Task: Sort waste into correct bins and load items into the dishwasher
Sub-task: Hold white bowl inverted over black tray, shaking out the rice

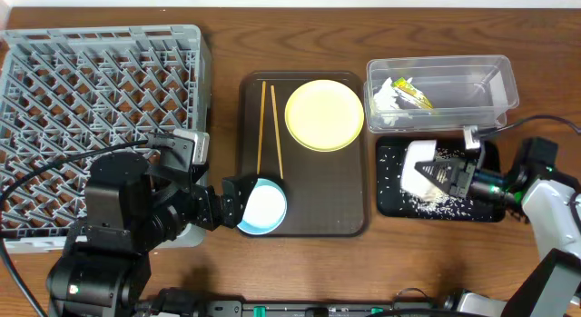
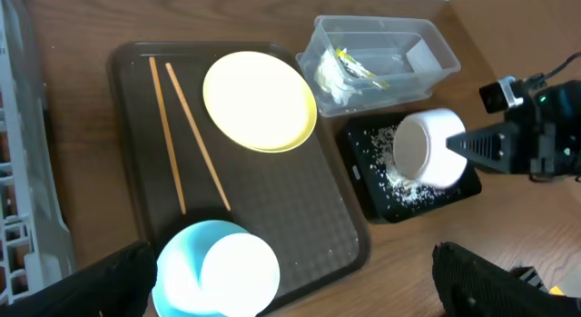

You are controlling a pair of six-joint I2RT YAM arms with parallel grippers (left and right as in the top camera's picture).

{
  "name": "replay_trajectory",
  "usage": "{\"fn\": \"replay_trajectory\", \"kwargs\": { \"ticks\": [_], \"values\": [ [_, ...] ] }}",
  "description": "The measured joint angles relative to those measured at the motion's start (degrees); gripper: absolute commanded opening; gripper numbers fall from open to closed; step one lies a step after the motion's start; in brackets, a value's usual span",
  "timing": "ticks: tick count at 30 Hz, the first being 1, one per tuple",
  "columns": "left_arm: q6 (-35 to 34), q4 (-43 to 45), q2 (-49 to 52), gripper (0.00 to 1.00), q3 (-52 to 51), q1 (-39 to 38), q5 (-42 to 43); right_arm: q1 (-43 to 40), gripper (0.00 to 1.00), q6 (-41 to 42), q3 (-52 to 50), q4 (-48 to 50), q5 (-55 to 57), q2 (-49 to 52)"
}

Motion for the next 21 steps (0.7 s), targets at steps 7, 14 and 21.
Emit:
{"fn": "replay_trajectory", "kwargs": {
  "ticks": [7,14,21],
  "values": [
    [0.0,0.0,0.0,0.98,0.0,0.0,0.0,0.0,0.01,0.6,-0.1,3.1,0.9,0.7],
    [0.0,0.0,0.0,0.98,0.0,0.0,0.0,0.0,0.01,-0.1,-0.1,3.4,-1.4,1.8],
    [0.0,0.0,0.0,0.98,0.0,0.0,0.0,0.0,0.01,-1.6,-0.1,4.4,-6.5,2.8]
  ]
}}
